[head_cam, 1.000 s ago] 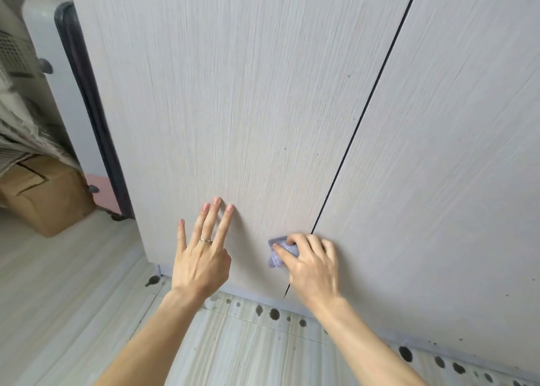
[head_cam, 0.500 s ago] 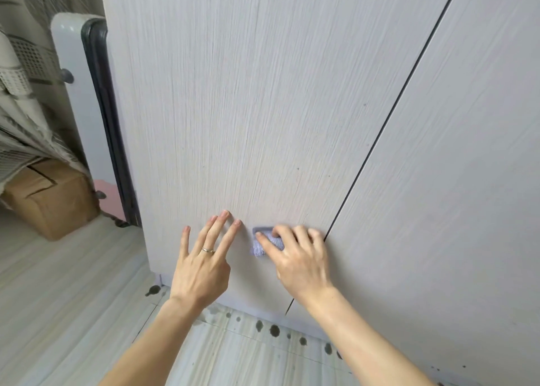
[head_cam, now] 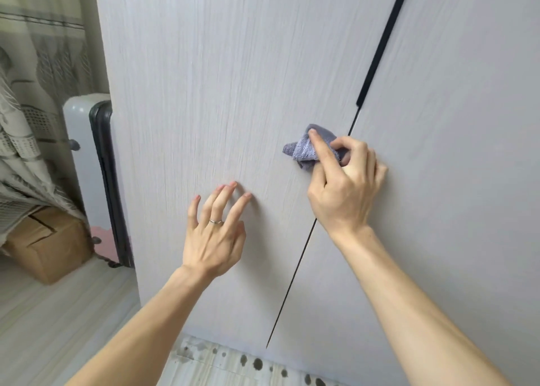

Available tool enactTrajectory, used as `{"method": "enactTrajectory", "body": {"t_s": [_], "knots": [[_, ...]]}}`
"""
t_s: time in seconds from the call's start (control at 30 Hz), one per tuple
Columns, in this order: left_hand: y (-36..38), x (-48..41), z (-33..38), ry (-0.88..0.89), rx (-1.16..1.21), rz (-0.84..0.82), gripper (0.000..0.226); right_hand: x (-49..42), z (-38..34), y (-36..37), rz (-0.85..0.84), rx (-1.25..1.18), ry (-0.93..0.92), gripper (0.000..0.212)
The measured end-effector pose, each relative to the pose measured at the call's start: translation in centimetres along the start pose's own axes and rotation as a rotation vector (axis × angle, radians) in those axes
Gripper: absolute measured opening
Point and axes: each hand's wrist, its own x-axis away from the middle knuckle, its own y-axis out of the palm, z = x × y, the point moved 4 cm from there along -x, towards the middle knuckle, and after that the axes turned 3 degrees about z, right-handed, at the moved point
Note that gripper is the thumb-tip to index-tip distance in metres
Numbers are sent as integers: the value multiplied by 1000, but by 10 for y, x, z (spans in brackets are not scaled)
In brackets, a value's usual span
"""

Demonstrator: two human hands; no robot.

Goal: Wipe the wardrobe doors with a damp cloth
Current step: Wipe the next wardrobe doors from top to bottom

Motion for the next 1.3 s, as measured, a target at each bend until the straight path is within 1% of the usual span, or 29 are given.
{"method": "enactTrajectory", "body": {"t_s": [0.1,0.2,0.3,0.37,0.43,0.6,0.7,0.77,0.83,0.93,0.97,1.0,1.07,1.1,1.13,1.23,1.3], "knots": [[-16,-31,10,40,-18,-15,64,-36,2,-5,8,0,15,45],[-23,-39,10,21,-34,-50,63,-25,2,-5,-32,-12,-17,46],[-19,-21,9,16,-55,-113,65,31,6,-3,-113,-29,-125,44],[-14,-3,8,13,-70,-166,66,78,8,-1,-219,-49,-229,43],[-6,15,14,24,-75,-199,68,124,15,-1,-328,-51,-295,45],[18,56,56,139,-62,-253,71,208,47,-13,-518,2,-266,52],[34,80,88,185,-57,-289,72,248,81,-31,-566,51,-239,54],[46,95,114,220,-40,-331,72,271,117,-51,-572,106,-203,55],[54,104,133,208,-28,-381,76,284,151,-72,-573,136,-114,51],[65,111,159,89,8,-416,83,299,201,-102,-581,188,145,47],[69,114,165,59,21,-421,85,305,216,-110,-550,197,284,46],[71,116,168,39,27,-425,86,309,229,-117,-484,183,452,45],[78,125,174,17,30,-435,87,318,248,-125,-306,99,797,43],[81,128,175,4,37,-436,88,318,250,-125,-224,54,908,43],[83,132,175,-13,42,-438,88,319,249,-123,-168,44,968,42],[92,149,180,-19,54,-459,87,329,235,-113,-76,76,1094,39],[100,169,180,34,41,-501,88,359,224,-104,-49,124,1260,42]]}}
